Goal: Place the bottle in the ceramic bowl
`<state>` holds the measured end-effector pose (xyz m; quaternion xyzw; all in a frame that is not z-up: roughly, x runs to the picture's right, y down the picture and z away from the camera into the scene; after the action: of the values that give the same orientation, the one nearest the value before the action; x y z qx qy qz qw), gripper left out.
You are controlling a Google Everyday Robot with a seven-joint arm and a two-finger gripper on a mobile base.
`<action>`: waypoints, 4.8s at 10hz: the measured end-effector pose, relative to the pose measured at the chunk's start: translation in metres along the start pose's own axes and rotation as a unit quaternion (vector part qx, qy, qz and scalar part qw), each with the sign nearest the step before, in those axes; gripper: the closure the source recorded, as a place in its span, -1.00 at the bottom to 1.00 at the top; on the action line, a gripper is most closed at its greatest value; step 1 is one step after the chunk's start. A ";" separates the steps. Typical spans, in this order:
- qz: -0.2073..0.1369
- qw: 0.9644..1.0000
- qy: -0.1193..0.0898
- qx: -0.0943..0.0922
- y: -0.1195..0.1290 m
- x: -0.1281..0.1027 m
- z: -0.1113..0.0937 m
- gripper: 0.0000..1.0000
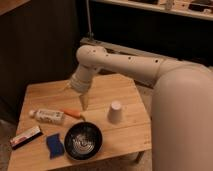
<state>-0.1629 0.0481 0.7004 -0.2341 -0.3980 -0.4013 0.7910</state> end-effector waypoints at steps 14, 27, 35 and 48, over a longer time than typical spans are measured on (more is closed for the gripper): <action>-0.285 0.951 0.120 0.004 -0.062 -0.024 0.026 -0.60; -0.525 0.842 0.127 -0.008 -0.106 -0.038 0.077 -0.60; -0.560 0.823 0.095 -0.012 -0.107 -0.009 0.145 -0.60; -0.557 0.829 0.052 -0.014 -0.093 0.003 0.194 -0.60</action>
<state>-0.3241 0.1275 0.8182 0.0377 -0.4138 -0.7909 0.4492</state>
